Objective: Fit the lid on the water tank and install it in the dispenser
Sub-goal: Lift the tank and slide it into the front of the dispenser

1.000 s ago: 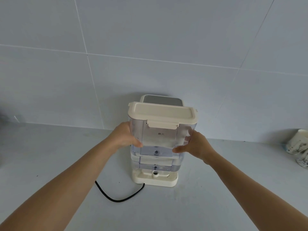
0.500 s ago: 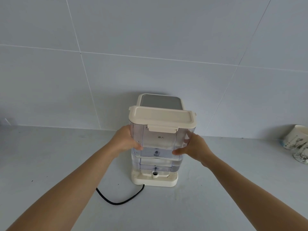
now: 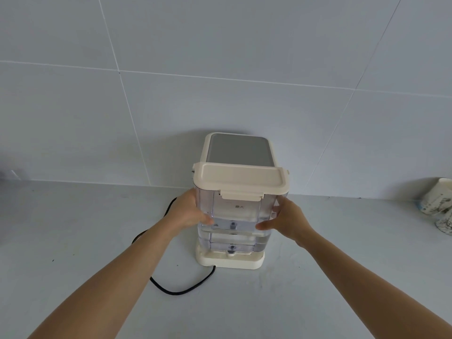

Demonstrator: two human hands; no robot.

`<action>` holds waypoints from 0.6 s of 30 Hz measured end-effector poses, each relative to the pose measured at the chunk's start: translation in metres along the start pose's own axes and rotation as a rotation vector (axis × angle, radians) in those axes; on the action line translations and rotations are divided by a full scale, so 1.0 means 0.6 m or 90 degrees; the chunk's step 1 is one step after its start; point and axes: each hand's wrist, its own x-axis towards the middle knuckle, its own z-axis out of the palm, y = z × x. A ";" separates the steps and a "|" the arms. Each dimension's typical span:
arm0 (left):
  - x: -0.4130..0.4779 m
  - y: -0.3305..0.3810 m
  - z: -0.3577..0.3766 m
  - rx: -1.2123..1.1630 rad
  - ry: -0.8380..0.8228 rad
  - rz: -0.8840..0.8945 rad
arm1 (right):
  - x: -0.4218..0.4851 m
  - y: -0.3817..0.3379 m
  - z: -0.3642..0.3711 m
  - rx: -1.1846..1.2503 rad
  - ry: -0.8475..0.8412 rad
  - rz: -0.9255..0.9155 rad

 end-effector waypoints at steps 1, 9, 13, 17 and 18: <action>-0.001 -0.002 0.002 -0.002 -0.002 0.004 | 0.000 0.002 0.003 0.000 0.000 0.002; 0.007 -0.022 0.015 -0.039 -0.012 0.014 | 0.001 0.015 0.017 0.012 -0.001 0.000; 0.007 -0.025 0.017 -0.047 -0.016 0.029 | 0.005 0.020 0.019 0.014 0.001 0.006; 0.007 -0.027 0.018 -0.042 -0.015 0.039 | 0.005 0.024 0.021 0.020 0.000 0.009; 0.007 -0.027 0.019 -0.043 -0.016 0.044 | 0.006 0.025 0.022 0.024 0.001 0.011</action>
